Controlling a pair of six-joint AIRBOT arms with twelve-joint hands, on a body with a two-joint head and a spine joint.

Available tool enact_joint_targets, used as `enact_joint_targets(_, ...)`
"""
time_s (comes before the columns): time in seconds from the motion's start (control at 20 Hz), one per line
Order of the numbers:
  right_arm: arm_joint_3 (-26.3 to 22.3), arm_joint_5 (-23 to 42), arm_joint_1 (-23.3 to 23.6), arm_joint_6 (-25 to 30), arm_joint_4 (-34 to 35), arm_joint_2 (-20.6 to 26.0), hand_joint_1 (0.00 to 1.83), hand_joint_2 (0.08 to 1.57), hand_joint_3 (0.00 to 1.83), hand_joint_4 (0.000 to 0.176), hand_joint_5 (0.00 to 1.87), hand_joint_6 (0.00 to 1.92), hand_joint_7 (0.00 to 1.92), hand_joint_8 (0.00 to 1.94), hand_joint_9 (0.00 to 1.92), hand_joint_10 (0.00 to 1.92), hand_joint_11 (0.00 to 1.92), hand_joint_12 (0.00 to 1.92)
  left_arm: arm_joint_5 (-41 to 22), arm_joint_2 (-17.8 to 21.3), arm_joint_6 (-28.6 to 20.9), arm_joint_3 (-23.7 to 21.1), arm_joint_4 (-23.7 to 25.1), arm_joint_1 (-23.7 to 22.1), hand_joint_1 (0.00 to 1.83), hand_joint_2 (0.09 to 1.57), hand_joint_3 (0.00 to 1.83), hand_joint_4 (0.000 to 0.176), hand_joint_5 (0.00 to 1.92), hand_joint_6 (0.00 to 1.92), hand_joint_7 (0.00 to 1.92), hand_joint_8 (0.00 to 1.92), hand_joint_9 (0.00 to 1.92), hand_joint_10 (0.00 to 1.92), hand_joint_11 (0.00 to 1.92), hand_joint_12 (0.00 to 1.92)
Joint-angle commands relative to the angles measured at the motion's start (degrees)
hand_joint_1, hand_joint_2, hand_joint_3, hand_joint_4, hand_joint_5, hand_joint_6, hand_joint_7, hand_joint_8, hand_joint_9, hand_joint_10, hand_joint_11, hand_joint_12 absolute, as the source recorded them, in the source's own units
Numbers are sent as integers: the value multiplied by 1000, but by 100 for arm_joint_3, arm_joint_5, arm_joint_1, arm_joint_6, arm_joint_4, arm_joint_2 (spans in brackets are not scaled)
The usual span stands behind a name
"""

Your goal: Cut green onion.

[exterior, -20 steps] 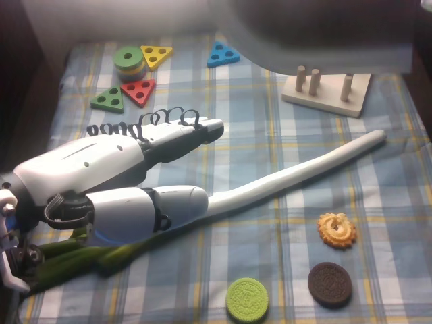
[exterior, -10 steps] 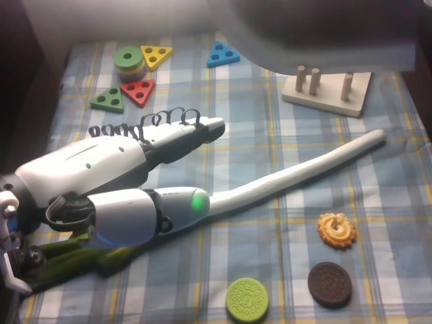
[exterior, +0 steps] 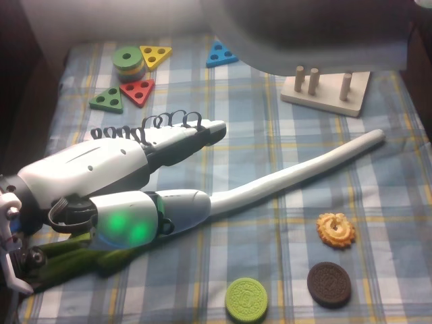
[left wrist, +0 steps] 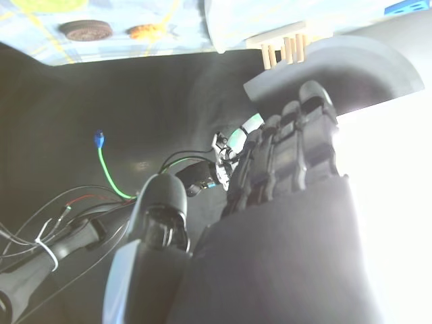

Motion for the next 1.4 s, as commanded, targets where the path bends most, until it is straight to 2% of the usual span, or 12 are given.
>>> enact_joint_targets(0.0, 25, 369, 63, -38, -23, 56, 325, 1470, 2, 176, 1061, 1921, 1277, 1941, 1367, 1921, 1426, 1921, -680, -20, -20, 0, -3, -46, 0, 1459, 2, 0, 49, 5, 17, 2, 8, 1, 0, 296)
enact_joint_targets(0.25, 18, 244, 44, -38, -227, 17, 242, 1455, 0, 176, 908, 1921, 1157, 1941, 1273, 1921, 1323, 1921, -670, -43, -22, 5, -3, -44, 0, 1453, 0, 0, 22, 3, 0, 0, 0, 0, 0, 160)
enact_joint_targets(0.4, -2, 162, 48, -38, -457, -31, 220, 1464, 1, 176, 749, 1921, 1057, 1941, 1190, 1921, 1246, 1921, -700, -44, -22, 5, -3, -43, 0, 1446, 0, 0, 5, 0, 14, 0, 50, 0, 0, 330)
enact_joint_targets(0.45, -6, 155, 48, -38, -472, -14, 212, 1443, 0, 176, 955, 1921, 1217, 1941, 1308, 1921, 1323, 1921, -701, -44, -22, 5, -3, -42, 0, 1454, 2, 0, 18, 4, 13, 3, 30, 3, 0, 303)
enact_joint_targets(0.7, -23, 127, -16, -38, -476, 21, 220, 1467, 3, 176, 1047, 1921, 1274, 1941, 1348, 1921, 1360, 1921, -725, -42, -23, -4, -5, -20, 0, 1461, 2, 0, 29, 1, 5, 4, 1, 0, 0, 209)
enact_joint_targets(0.85, -78, 133, -26, -37, -469, 48, 244, 1442, 0, 176, 982, 1921, 1214, 1941, 1313, 1921, 1352, 1921, -769, -44, -24, -6, -6, -15, 0, 1452, 0, 0, 0, 0, 0, 0, 0, 0, 0, 173)
enact_joint_targets(0.95, -196, 250, -174, -36, -341, 137, 221, 1469, 5, 176, 1060, 1921, 1256, 1941, 1339, 1921, 1356, 1921, -790, -43, -24, -17, -7, -5, 0, 1459, 1, 0, 2, 0, 5, 1, 14, 4, 0, 225)
enact_joint_targets(1.05, -221, 467, -429, -36, 22, 193, 17, 1487, 7, 176, 808, 1921, 961, 1941, 1035, 1921, 1066, 1921, -801, -38, -25, -28, -23, 17, 0, 1464, 2, 0, 7, 2, 11, 2, 21, 4, 0, 273)
enact_joint_targets(1.1, -221, 589, -555, -36, 213, 215, 17, 1487, 7, 176, 808, 1921, 961, 1941, 1035, 1921, 1066, 1921, -803, -37, -25, -31, -33, 26, 0, 1464, 2, 0, 7, 2, 11, 2, 21, 4, 0, 273)
enact_joint_targets(1.15, -243, 766, -719, -36, 502, 267, 193, 1486, 3, 159, 974, 1921, 1176, 1941, 1244, 1921, 1282, 1921, -816, -35, -26, -33, -42, 41, 0, 1468, 2, 0, 28, 4, 36, 5, 48, 7, 0, 291)
enact_joint_targets(1.2, -270, 843, -772, -36, 599, 300, 174, 1514, 11, 157, 1051, 1921, 1254, 1941, 1333, 1921, 1383, 1921, -826, -34, -26, -36, -46, 45, 0, 1466, 1, 0, 48, 7, 50, 6, 62, 8, 0, 327)
enact_joint_targets(1.35, -411, 1111, -963, -36, 831, 421, 237, 1494, 0, 156, 1102, 1921, 1320, 1941, 1382, 1921, 1414, 1921, -851, -32, -26, -43, -58, 51, 0, 1462, 0, 0, 30, 1, 22, 2, 31, 1, 0, 274)
